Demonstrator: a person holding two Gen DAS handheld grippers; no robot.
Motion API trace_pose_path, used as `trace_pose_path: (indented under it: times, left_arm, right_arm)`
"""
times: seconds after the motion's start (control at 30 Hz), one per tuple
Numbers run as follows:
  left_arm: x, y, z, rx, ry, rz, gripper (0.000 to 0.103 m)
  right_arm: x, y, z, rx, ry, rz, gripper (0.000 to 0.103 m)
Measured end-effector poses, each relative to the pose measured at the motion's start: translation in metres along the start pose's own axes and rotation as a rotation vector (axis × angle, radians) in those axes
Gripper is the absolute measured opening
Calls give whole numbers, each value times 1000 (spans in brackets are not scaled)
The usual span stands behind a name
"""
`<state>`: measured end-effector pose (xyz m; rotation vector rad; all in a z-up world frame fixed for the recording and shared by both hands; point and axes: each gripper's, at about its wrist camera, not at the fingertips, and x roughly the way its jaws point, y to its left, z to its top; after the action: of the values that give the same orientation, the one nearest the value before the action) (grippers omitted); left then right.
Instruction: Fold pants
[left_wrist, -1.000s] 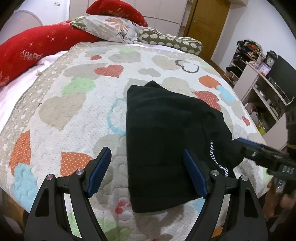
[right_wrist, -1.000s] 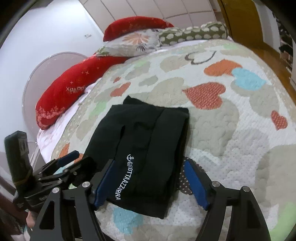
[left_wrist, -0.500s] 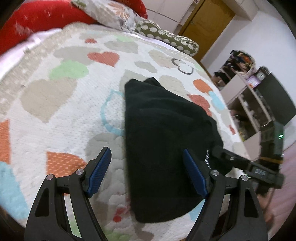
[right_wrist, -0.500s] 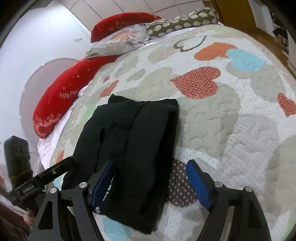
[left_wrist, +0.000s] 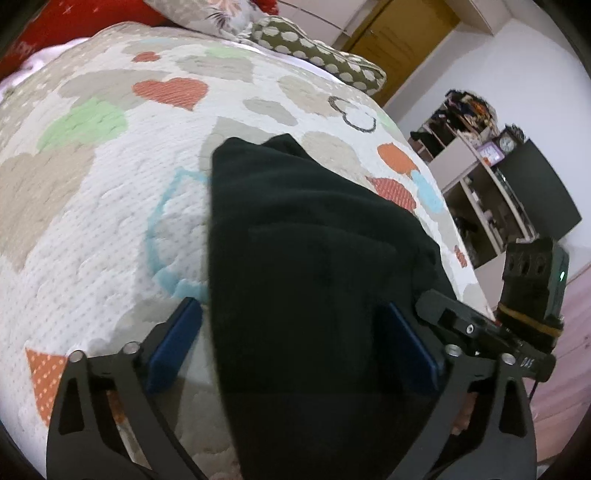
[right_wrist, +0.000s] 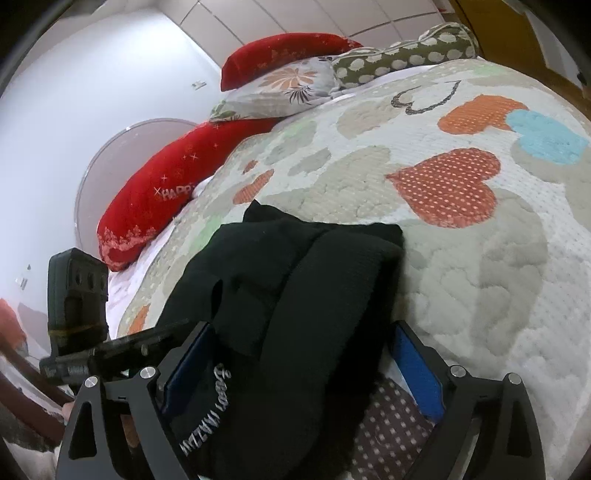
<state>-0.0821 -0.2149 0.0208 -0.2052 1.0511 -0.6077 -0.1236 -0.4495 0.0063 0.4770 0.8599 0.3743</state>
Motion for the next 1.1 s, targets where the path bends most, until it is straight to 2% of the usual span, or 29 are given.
trace_pose_path:
  times: [0.03,0.07,0.13,0.2,0.23,0.37,0.43,0.53,0.63,0.73,0.83,0.93,1.0,1.03,1.1]
  left_arm:
    - [1,0,0,8,3,7,100]
    - [1,0,0,12,3,9,100]
    - [0,1,0,8,2,10,98]
    - [-2,1,0,11,-6,27,82]
    - [-4,-1,1,24,0,7,70]
    - [-20,-7,4,63,-4,11,49]
    - [-33,-8,8,75,-12,0,47]
    - [-57,-5,18,97,-64,30,46]
    - [-81,11,34,79,-113,62,46]
    - [-91,35,48,48,-126,117,46]
    - [-82,72,53,-26,-106,187,46]
    - [-70,111,49,-124,-75,266,47]
    - [-74,122,44,-172,-77,207,47]
    - [-80,121,41,-172,-94,206,47]
    - [-90,109,39,-134,-133,252,47]
  right_arm:
    - [1,1,1,3,0,0,92]
    - [4,4,2,3,0,1,81]
    - [9,6,4,13,6,-6,73]
    - [10,9,4,23,13,1,63]
    - [9,10,5,32,16,6,58]
    - [-7,21,11,50,-3,61,51]
    - [-12,36,18,12,-8,65,50]
    - [-12,60,30,-22,-11,104,50]
    - [2,82,42,-61,-12,121,50]
    - [30,95,55,-66,1,132,50]
    - [67,95,64,-79,19,62,53]
    - [99,80,66,-73,95,-128,53]
    - [94,69,64,-28,103,-92,54]
    - [88,68,64,-23,93,-93,55]
    - [75,75,66,-54,72,-144,56]
